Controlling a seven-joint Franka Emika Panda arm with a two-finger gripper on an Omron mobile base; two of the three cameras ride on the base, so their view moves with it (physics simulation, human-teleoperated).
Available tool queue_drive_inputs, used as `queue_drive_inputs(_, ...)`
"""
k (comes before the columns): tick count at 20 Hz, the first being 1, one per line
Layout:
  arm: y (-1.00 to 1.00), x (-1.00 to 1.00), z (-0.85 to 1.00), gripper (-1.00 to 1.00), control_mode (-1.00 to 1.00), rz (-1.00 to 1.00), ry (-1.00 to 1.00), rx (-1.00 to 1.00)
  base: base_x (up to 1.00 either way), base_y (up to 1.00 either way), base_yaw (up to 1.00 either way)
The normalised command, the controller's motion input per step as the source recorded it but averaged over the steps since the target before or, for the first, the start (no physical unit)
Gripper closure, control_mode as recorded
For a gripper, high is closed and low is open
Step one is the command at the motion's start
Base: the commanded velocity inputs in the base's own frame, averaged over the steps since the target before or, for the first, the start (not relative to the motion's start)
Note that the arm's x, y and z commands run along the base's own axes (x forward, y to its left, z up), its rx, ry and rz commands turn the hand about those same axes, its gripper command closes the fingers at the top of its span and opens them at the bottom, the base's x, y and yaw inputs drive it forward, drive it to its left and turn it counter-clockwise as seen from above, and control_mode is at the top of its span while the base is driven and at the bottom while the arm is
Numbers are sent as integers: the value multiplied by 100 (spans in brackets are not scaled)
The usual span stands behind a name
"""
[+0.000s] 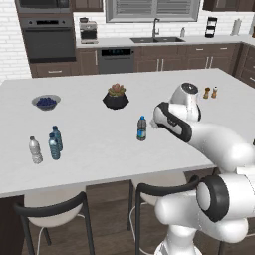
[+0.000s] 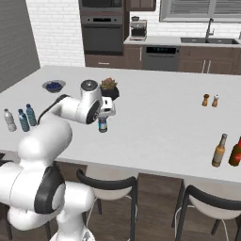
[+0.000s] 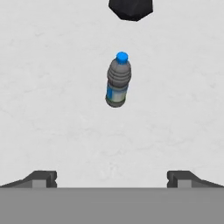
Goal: Move the plastic bottles in the middle to the plastics group, and the glass bottles in the middle to the glass group.
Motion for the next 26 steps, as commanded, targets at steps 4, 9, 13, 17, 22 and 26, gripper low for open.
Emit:
queue_drive_inputs(4,43,57,-5,-100,-100,0,21,-4,0,0,0)
queue_drive_inputs(9,22,25,-54,-100,-100,0,-5,0,0,0,0)
queue_drive_inputs(13,4,29,-37,-100,-100,0,-4,0,0,0,0)
queue_drive_inputs(17,-2,4,-33,-100,-100,-9,-11,0,0,0,0)
queue_drive_inputs(22,6,35,-2,-100,-100,-17,-2,0,0,0,0)
queue_drive_inputs(26,22,45,0,-100,-100,-16,0,1,0,0,0)
